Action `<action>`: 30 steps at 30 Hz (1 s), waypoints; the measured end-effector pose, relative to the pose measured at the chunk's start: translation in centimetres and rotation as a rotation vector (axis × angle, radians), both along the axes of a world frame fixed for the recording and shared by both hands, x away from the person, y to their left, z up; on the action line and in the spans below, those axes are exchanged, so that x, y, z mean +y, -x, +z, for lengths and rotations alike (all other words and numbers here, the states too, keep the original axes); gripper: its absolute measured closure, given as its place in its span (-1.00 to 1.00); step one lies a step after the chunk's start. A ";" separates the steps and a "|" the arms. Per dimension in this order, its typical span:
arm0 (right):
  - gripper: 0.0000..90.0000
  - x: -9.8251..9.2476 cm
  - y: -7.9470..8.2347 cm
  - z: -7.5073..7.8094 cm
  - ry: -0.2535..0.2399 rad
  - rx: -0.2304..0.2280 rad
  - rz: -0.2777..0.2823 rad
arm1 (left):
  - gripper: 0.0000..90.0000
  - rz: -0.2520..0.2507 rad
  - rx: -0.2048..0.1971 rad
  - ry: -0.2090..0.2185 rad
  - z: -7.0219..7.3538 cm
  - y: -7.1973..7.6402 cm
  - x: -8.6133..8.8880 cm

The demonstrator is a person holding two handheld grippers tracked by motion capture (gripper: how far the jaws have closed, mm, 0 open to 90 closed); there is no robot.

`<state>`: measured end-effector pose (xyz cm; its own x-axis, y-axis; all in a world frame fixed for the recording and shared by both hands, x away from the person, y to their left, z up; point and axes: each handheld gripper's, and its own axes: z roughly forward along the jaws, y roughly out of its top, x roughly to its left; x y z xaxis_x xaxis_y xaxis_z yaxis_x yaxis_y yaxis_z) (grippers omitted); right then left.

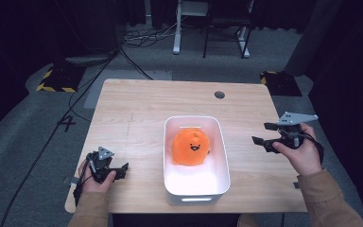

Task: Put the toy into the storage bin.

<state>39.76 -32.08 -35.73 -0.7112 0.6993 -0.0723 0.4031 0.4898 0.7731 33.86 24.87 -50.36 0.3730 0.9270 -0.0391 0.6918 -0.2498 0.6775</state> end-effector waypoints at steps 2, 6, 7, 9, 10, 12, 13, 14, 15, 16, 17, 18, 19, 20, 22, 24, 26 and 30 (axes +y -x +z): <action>-0.45 -0.4 0.0 -0.5 -0.003 0.010 -0.012 | -0.77 0.001 -0.004 -0.003 0.0 0.0 0.0; -0.47 -1.2 0.0 -1.5 -0.017 0.042 -0.021 | -0.77 0.000 -0.001 -0.001 0.0 0.0 0.0; -0.48 -1.4 0.0 -1.7 -0.012 0.051 -0.019 | -0.77 -0.001 -0.001 0.000 0.0 0.0 0.0; -0.49 -1.6 0.0 -2.2 -0.009 0.063 -0.018 | -0.77 -0.003 -0.001 -0.001 0.0 0.0 0.0; -0.50 -1.7 0.0 -2.6 -0.008 0.068 -0.023 | -0.77 -0.003 -0.003 -0.002 0.0 0.0 0.0; -0.50 -1.8 0.0 -3.2 -0.008 0.085 -0.030 | -0.77 -0.004 -0.001 -0.001 0.0 0.0 0.0; -0.50 -1.9 0.0 -3.6 -0.002 0.087 -0.028 | -0.77 -0.004 -0.001 -0.001 0.0 0.0 0.0; -0.50 -2.0 0.0 -3.9 0.000 0.095 -0.029 | -0.77 -0.004 -0.001 -0.001 0.0 0.0 0.0; -0.50 -2.1 0.0 -4.3 -0.001 0.101 -0.033 | -0.77 -0.004 -0.001 -0.001 0.0 0.0 0.0; -0.50 -2.2 0.0 -4.6 -0.003 0.104 -0.036 | -0.77 -0.004 -0.001 -0.001 0.0 0.0 0.0; -0.50 -2.3 0.0 -4.9 -0.007 0.108 -0.038 | -0.77 -0.004 -0.001 -0.001 0.0 0.0 0.0; -0.50 -2.4 0.1 -5.3 -0.007 0.111 -0.040 | -0.77 -0.004 -0.002 -0.002 0.0 0.0 0.0; -0.50 -2.4 0.2 -5.6 -0.012 0.117 -0.047 | -0.77 -0.003 -0.002 -0.001 0.0 0.0 0.0; -0.49 -2.5 0.2 -6.0 -0.011 0.124 -0.048 | -0.77 -0.003 -0.001 -0.001 0.0 0.0 0.0; -0.49 -2.7 0.3 -6.7 -0.011 0.132 -0.048 | -0.77 -0.002 -0.005 -0.004 0.0 0.0 0.0; -0.49 -2.8 0.4 -7.4 -0.007 0.144 -0.051 | -0.77 -0.003 -0.004 -0.003 0.0 0.0 0.0; -0.49 -2.9 0.5 -8.1 -0.009 0.160 -0.057 | -0.77 -0.004 -0.001 -0.001 0.0 0.0 0.0; -0.48 -3.2 0.6 -9.4 0.002 0.181 -0.064 | -0.77 -0.004 -0.001 -0.001 0.0 0.0 0.0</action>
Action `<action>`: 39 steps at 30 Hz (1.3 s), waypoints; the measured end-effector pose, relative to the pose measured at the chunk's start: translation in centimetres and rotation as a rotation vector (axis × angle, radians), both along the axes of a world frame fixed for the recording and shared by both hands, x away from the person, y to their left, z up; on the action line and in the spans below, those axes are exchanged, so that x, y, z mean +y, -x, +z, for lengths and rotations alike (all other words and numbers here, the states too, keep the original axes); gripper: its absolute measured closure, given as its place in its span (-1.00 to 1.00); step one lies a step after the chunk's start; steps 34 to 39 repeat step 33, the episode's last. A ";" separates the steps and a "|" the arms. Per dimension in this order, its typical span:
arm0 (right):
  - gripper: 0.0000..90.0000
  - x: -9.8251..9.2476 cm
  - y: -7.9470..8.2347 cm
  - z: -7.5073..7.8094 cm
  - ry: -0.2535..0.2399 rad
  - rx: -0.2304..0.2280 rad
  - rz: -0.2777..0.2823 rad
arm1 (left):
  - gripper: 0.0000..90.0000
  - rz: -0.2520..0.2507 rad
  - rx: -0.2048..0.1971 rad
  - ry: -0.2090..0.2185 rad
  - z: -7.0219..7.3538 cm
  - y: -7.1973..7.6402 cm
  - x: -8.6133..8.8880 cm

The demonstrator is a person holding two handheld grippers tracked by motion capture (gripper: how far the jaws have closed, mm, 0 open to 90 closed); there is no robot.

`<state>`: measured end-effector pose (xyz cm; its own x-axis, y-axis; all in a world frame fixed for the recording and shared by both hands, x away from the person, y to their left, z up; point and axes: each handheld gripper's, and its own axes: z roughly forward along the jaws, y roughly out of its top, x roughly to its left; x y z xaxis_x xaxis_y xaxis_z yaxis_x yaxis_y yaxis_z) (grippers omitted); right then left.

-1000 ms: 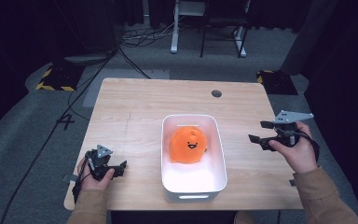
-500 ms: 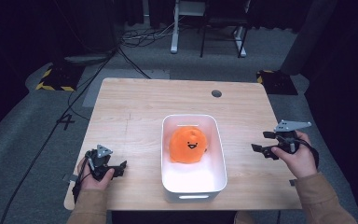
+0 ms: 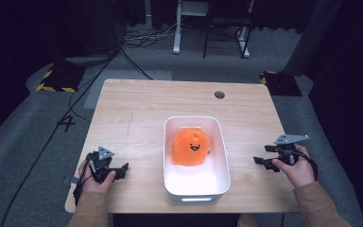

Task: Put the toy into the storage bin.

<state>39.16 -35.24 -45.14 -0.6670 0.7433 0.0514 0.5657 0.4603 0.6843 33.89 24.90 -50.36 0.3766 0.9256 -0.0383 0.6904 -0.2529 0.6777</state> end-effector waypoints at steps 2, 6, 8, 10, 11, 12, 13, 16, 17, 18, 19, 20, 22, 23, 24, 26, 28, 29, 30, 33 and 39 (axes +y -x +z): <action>-0.48 -0.1 0.1 -0.6 0.003 0.007 -0.001 | -0.77 0.000 0.000 0.000 0.0 0.0 0.0; -0.48 -0.1 0.4 -1.6 0.011 0.010 -0.004 | -0.77 0.001 -0.004 -0.003 0.0 0.0 0.0; -0.46 -0.1 0.5 -2.0 0.015 0.013 -0.003 | -0.77 0.000 0.001 0.001 0.0 0.0 0.0; -0.46 0.0 0.7 -2.4 0.018 0.010 -0.006 | -0.77 0.000 0.000 0.000 0.0 0.0 0.0; -0.46 -0.1 0.8 -2.6 0.027 0.002 0.002 | -0.77 0.000 0.000 0.000 0.0 0.0 0.0; -0.46 0.0 0.9 -2.8 0.031 -0.001 -0.003 | -0.77 0.000 -0.001 0.000 0.0 0.0 0.0; -0.46 0.0 0.9 -2.9 0.034 -0.009 0.001 | -0.77 0.000 0.000 0.000 0.0 0.0 0.0; -0.46 0.0 1.1 -3.4 0.040 -0.032 0.009 | -0.77 0.000 0.000 0.000 0.0 0.0 0.0; -0.47 0.1 1.2 -3.5 0.043 -0.033 0.004 | -0.77 0.000 0.000 0.000 0.0 0.0 0.0; -0.48 0.1 1.3 -3.6 0.055 -0.046 0.007 | -0.77 0.000 0.000 0.000 0.0 0.0 0.0; -0.48 0.2 1.4 -3.8 0.050 -0.052 0.005 | -0.77 0.000 0.000 0.000 0.0 0.0 0.0; -0.49 0.3 1.4 -3.9 0.043 -0.059 0.010 | -0.77 0.001 -0.004 -0.002 0.0 0.0 0.0; -0.62 0.3 1.5 -4.8 0.015 -0.076 0.023 | -0.77 0.001 -0.001 0.000 0.0 0.0 0.0; -0.62 0.3 1.5 -4.8 0.015 -0.076 0.023 | -0.77 0.000 0.000 0.000 0.0 0.0 0.0; -0.65 0.3 1.5 -5.1 0.001 -0.094 0.025 | -0.77 0.000 -0.001 0.000 0.0 0.0 0.0; -0.65 0.2 1.5 -5.2 -0.009 -0.101 0.036 | -0.77 0.000 -0.001 0.000 0.0 0.0 0.0; -0.66 0.1 1.4 -5.2 -0.011 -0.100 0.044 | -0.77 0.000 0.000 0.000 0.0 0.0 0.0; -0.67 0.1 1.4 -5.2 -0.013 -0.097 0.051 | -0.77 0.001 -0.002 -0.001 0.0 0.0 0.0; -0.68 0.0 1.4 -5.2 -0.013 -0.094 0.060 | -0.77 0.001 -0.001 -0.001 0.0 0.0 0.0; -0.68 -0.2 1.3 -5.2 -0.013 -0.097 0.088 | -0.77 0.001 -0.004 -0.003 0.0 0.0 0.0; -0.68 -0.2 1.3 -5.2 -0.013 -0.097 0.088 | -0.77 0.001 -0.004 -0.003 0.0 0.0 0.0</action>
